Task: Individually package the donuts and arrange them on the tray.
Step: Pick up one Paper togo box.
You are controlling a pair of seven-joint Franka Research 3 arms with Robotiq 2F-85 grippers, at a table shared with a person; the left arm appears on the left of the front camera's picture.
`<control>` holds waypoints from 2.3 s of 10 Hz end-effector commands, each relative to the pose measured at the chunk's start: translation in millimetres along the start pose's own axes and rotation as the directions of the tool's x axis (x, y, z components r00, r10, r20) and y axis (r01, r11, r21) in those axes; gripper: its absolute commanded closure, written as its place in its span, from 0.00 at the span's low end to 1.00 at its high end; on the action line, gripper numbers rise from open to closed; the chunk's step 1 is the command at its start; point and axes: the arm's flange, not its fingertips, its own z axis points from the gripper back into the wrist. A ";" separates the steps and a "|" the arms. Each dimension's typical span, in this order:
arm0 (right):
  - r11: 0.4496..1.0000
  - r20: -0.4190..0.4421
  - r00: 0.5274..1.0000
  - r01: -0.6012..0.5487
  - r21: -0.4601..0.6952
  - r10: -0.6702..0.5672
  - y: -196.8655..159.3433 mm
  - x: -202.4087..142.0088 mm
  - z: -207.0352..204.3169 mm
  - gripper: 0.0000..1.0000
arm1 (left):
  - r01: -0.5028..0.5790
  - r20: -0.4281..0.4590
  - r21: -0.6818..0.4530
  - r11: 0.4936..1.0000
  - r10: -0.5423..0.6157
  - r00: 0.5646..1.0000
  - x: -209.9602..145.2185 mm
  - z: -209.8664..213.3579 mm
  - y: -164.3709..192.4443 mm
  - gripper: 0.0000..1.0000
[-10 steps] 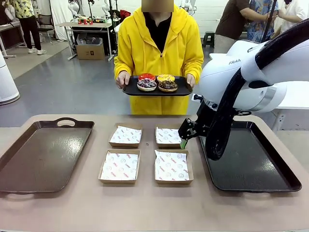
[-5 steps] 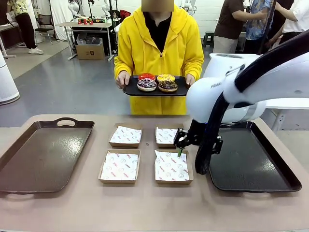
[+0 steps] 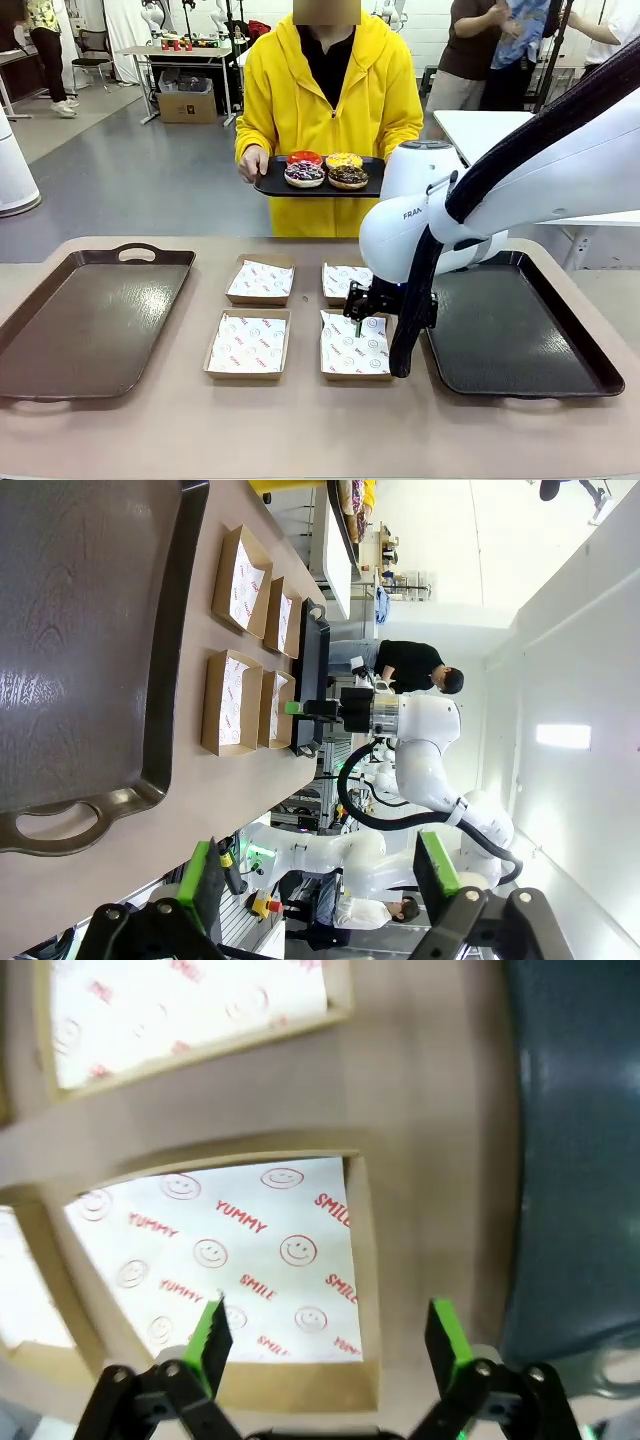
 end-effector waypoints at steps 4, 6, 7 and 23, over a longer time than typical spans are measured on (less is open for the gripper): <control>0.995 0.028 0.996 -0.082 -0.060 0.084 7.9 0.2 -4.8 0.00 | -0.001 0.012 -0.018 1.000 0.001 1.000 -0.7 0.9 -1.6 0.00; 0.993 0.015 0.993 -0.114 -0.038 0.114 2.1 0.2 -5.4 0.00 | -0.001 0.012 -0.018 1.000 0.001 1.000 -0.7 0.9 -1.6 0.00; 0.991 0.024 0.992 -0.126 -0.037 0.127 -0.6 0.6 -6.7 0.09 | -0.001 0.012 -0.018 1.000 0.001 1.000 -0.7 0.9 -1.6 0.00; 1.000 -0.062 0.998 0.003 -0.026 -0.004 -4.0 -16.3 56.1 1.00 | -0.001 0.012 -0.018 1.000 0.001 1.000 -0.7 0.9 -1.6 0.00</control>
